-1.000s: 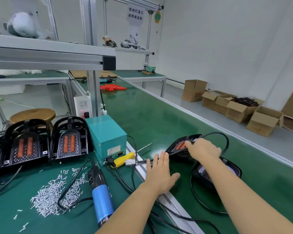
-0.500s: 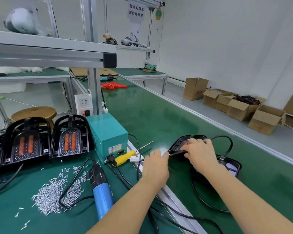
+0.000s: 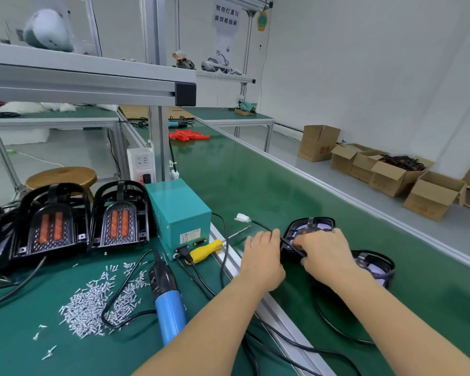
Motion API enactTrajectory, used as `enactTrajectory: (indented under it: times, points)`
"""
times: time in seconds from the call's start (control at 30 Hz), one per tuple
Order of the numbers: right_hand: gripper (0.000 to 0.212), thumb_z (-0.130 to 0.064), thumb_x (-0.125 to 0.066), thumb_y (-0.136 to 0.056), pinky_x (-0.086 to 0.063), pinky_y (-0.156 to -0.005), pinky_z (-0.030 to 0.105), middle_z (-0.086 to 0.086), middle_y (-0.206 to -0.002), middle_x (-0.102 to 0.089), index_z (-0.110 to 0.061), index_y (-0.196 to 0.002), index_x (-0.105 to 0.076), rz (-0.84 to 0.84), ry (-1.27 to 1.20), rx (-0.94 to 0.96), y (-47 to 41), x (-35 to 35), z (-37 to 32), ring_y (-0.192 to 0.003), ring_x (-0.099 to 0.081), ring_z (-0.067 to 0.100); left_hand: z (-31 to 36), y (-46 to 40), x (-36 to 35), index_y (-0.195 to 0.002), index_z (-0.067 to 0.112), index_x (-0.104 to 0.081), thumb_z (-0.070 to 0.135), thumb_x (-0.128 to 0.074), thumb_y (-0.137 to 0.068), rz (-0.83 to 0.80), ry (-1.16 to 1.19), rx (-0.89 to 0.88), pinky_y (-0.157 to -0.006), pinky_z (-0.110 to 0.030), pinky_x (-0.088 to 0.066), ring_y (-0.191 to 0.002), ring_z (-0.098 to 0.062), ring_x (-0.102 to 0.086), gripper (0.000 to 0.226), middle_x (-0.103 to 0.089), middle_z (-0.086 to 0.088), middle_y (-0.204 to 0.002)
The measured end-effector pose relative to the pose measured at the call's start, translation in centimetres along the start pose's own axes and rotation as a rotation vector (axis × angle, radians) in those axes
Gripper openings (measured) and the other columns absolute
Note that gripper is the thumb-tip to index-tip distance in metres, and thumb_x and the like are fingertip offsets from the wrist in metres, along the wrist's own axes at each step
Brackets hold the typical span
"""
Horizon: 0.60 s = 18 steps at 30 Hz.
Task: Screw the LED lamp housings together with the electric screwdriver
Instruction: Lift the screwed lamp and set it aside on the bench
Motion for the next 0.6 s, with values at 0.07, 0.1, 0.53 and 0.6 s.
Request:
enactTrajectory:
  times: [0.07,0.1,0.53,0.6]
  points:
    - [0.026,-0.02,-0.056,-0.089,-0.034,-0.092,0.034,-0.001,-0.112,-0.067,-0.027,-0.113,-0.061,0.018,-0.002,0.075,-0.1,-0.2,-1.6,-0.109,-0.06,0.023,-0.9,0.2,-0.6,-0.151,0.009,0.0,0.015,-0.048,-0.09,-0.13,-0.004,0.036,-0.118,-0.048,-0.003,-0.145,-0.023,-0.008,0.078,-0.014,-0.006,-0.157]
    - [0.026,-0.018,-0.054,-0.088,-0.035,-0.092,0.034,0.0,-0.113,-0.067,-0.026,-0.112,-0.061,0.016,0.005,0.099,-0.2,-0.5,-2.5,-0.11,-0.06,0.023,-1.3,0.5,-0.9,-0.151,0.009,0.001,0.013,-0.045,-0.09,-0.182,-0.014,0.05,-0.117,-0.05,-0.001,-0.145,-0.023,-0.006,0.077,-0.012,-0.005,-0.158]
    - [0.025,-0.006,-0.048,-0.092,-0.037,-0.066,0.025,0.001,-0.111,-0.065,-0.017,-0.107,-0.064,-0.031,-0.036,0.016,-1.2,-2.5,-8.3,-0.102,-0.065,0.022,-3.3,6.7,3.3,-0.125,0.008,-0.049,0.008,-0.038,-0.092,-0.207,-0.224,-0.049,-0.114,-0.055,-0.004,-0.13,-0.029,-0.03,0.035,-0.048,-0.012,-0.133]
    - [0.028,-0.005,-0.048,-0.091,-0.042,-0.071,0.026,0.001,-0.115,-0.065,-0.016,-0.111,-0.064,-0.068,-0.054,0.0,-1.2,-2.4,-8.1,-0.106,-0.064,0.023,-4.2,8.3,4.5,-0.127,0.011,-0.049,0.008,-0.039,-0.093,-0.17,-0.224,-0.075,-0.114,-0.054,-0.001,-0.133,-0.026,-0.027,0.036,-0.047,-0.008,-0.135]
Point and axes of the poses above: each hand's wrist, its own y-axis away from the middle knuckle, its own x-axis out of the back of the hand, z = x × y, the point moved 6 cm from there along -y, towards the middle knuckle
